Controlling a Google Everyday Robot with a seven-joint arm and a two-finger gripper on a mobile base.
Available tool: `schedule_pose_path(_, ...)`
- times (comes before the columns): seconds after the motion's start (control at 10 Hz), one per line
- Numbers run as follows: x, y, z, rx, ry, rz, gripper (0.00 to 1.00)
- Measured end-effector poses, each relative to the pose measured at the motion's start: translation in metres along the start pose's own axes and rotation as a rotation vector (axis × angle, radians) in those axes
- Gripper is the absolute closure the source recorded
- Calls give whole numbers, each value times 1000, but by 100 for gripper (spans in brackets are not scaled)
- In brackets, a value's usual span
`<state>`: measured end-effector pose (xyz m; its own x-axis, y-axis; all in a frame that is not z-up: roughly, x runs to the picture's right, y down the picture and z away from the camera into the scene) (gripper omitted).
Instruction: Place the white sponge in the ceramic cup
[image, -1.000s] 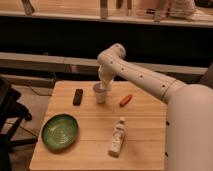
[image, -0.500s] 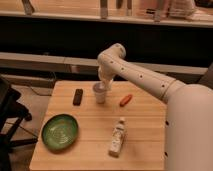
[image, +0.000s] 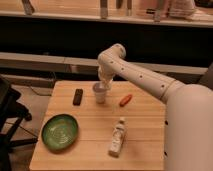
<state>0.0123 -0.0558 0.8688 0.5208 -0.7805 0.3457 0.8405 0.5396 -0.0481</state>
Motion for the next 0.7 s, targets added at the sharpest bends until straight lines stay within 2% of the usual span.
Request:
schedule_pose_path(0.1, 0, 0, 1, 1, 0, -1, 87)
schedule_pose_path(0.3, 1, -2, 1, 6, 0, -3, 79)
schedule_pose_path(0.7, 2, -4, 2, 11, 1, -8, 79)
